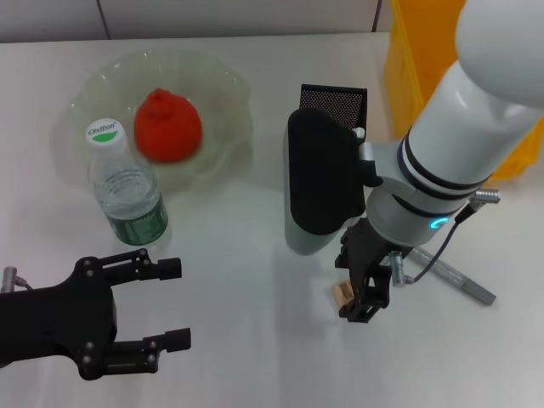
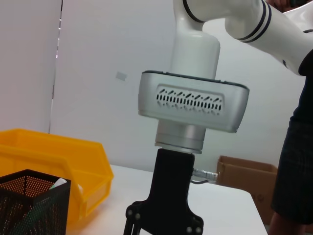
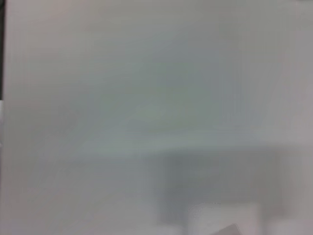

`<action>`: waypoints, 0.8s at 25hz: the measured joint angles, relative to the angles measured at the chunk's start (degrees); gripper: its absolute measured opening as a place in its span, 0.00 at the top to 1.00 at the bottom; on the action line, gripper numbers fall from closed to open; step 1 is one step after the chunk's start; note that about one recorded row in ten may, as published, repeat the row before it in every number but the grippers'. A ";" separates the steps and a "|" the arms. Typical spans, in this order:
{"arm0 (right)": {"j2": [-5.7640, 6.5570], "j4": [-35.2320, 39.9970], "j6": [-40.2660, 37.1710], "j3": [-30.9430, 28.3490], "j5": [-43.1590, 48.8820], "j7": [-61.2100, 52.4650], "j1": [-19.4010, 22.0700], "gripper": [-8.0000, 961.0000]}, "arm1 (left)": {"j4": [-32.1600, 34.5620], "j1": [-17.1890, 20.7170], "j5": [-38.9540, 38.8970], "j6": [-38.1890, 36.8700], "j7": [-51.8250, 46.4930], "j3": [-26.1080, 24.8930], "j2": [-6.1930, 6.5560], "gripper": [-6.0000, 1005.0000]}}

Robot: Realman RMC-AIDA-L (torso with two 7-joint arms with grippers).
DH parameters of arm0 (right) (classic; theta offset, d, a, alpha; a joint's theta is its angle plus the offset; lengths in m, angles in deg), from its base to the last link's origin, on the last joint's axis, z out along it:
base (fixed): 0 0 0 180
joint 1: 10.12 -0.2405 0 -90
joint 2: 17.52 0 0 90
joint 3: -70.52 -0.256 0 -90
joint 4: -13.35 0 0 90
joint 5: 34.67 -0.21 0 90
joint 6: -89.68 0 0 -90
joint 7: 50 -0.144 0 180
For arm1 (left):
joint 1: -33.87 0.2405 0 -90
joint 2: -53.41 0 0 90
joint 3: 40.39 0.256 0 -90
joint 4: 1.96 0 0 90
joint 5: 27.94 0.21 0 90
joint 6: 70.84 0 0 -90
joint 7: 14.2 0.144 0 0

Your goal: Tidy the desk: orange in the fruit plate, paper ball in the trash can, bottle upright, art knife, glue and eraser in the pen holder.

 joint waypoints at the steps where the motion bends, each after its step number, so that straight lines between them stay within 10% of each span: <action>1: 0.00 -0.35 0.49 0.25 0.15 0.07 -0.02 0.32 | 0.00 0.04 0.00 0.00 -0.01 0.00 0.00 0.22; 20: -0.07 -3.17 3.34 3.22 0.30 0.62 -0.72 0.47 | 0.00 -0.18 0.00 0.23 -0.24 0.00 -0.13 0.22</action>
